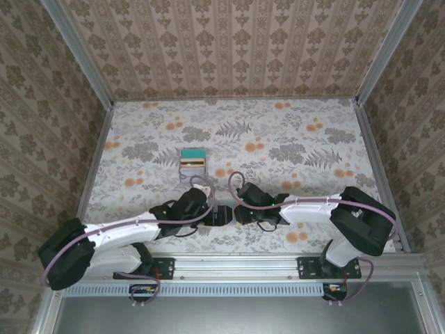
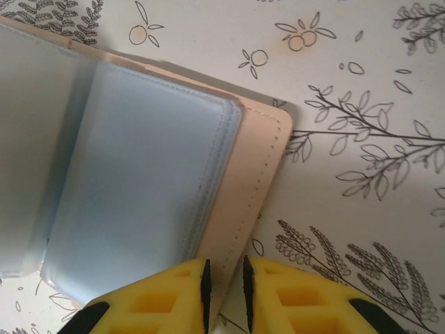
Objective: Take the credit cards out of the card holder
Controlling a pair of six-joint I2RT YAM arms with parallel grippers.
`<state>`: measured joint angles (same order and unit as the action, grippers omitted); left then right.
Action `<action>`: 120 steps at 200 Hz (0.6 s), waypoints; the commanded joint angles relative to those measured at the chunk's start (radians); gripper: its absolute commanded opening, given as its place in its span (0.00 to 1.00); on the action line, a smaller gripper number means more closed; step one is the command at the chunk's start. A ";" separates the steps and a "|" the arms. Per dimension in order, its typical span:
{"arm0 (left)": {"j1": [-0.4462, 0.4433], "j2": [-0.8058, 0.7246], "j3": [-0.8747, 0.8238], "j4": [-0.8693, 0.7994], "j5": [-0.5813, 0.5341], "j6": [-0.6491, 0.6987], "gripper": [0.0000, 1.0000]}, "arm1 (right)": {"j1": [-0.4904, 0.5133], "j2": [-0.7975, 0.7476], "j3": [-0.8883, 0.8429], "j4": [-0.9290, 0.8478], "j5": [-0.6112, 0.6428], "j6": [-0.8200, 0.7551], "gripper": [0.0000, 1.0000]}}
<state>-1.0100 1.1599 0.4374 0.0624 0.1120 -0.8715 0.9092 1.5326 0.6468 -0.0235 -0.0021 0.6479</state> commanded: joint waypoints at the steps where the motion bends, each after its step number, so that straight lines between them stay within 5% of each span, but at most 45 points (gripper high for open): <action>1: -0.027 0.064 0.071 0.064 0.023 0.027 0.93 | 0.006 -0.074 -0.034 -0.029 0.072 0.019 0.24; 56: -0.063 0.175 0.126 0.078 0.008 0.026 0.92 | -0.017 -0.230 -0.086 -0.082 0.110 0.035 0.27; 120: 0.010 -0.031 0.026 -0.078 -0.066 0.015 0.79 | -0.015 -0.195 -0.029 -0.062 0.022 0.046 0.27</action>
<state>-1.0351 1.2217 0.5129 0.0719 0.0895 -0.8639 0.8909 1.3170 0.5686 -0.0940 0.0654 0.6819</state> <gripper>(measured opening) 0.832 0.272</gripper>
